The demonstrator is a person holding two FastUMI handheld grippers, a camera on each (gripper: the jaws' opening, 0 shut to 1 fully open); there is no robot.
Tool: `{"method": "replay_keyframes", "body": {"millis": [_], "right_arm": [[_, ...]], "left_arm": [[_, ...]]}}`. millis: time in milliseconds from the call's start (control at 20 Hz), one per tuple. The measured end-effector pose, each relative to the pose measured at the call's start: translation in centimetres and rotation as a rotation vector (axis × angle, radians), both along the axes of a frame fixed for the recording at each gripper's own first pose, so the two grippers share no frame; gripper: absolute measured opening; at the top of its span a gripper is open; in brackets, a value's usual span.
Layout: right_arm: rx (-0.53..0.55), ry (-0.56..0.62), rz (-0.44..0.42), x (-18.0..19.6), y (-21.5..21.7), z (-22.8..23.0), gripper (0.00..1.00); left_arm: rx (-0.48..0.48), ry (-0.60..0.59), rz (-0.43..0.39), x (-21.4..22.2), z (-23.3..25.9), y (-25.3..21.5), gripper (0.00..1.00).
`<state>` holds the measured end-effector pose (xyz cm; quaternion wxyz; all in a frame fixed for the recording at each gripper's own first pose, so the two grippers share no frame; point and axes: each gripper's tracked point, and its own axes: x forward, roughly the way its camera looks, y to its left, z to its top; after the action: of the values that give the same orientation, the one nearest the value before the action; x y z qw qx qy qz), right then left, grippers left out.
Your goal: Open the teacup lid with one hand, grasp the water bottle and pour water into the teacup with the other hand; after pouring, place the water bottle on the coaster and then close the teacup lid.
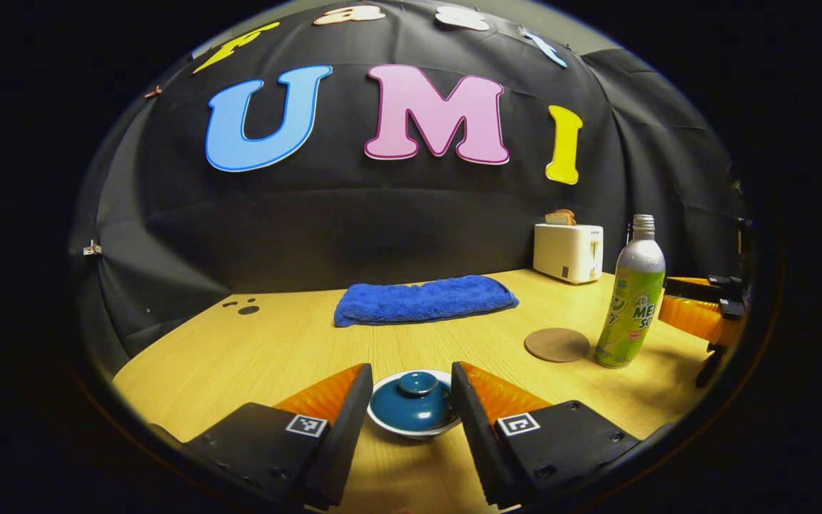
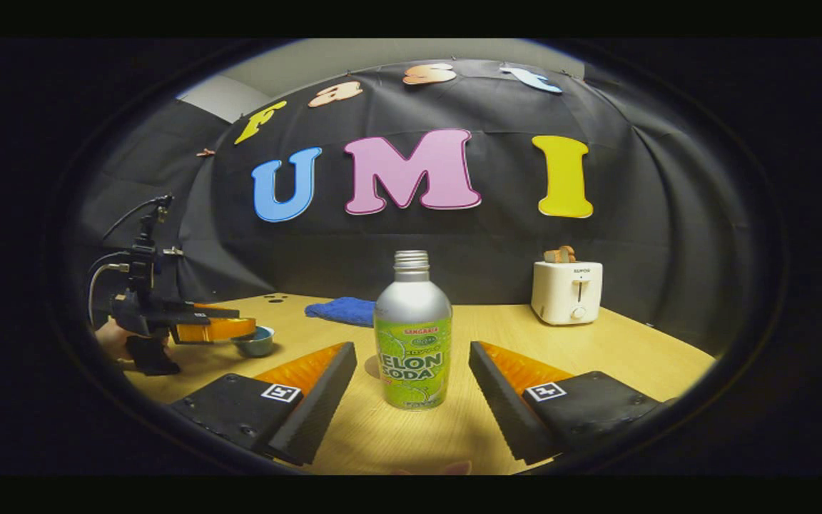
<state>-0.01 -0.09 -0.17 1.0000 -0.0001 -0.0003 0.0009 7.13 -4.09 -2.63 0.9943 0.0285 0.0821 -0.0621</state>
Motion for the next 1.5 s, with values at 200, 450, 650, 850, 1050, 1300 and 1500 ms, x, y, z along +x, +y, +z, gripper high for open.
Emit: {"method": "replay_keyframes", "body": {"millis": [200,450,650,850,1050,1300,1500], "right_arm": [[0.000,0.000,0.000,0.0,0.0,-0.1,0.98],[0.000,0.000,0.001,0.1,-0.1,-0.1,0.98],[-0.001,-0.001,0.001,0.1,-0.1,-0.1,0.98],[-0.001,-0.001,0.001,0.1,-0.1,-0.1,0.98],[-0.001,-0.001,0.001,0.1,-0.1,-0.1,0.98],[-0.001,-0.001,0.001,0.1,-0.1,-0.2,0.98],[0.000,-0.001,0.001,0.2,-0.1,-0.2,0.98]], "left_arm": [[0.026,0.010,-0.007,0.5,-0.2,-0.5,0.66],[0.054,0.031,-0.015,0.8,-0.5,-0.9,0.45],[0.057,0.032,-0.005,0.9,-0.6,-0.8,0.37],[0.046,0.021,0.000,0.8,-0.3,-0.8,0.34],[0.026,0.000,0.018,0.6,0.0,-0.2,0.32],[-0.045,-0.073,0.037,0.0,1.1,0.6,0.31],[-0.068,-0.105,0.057,-1.2,1.5,1.0,0.31]]}}
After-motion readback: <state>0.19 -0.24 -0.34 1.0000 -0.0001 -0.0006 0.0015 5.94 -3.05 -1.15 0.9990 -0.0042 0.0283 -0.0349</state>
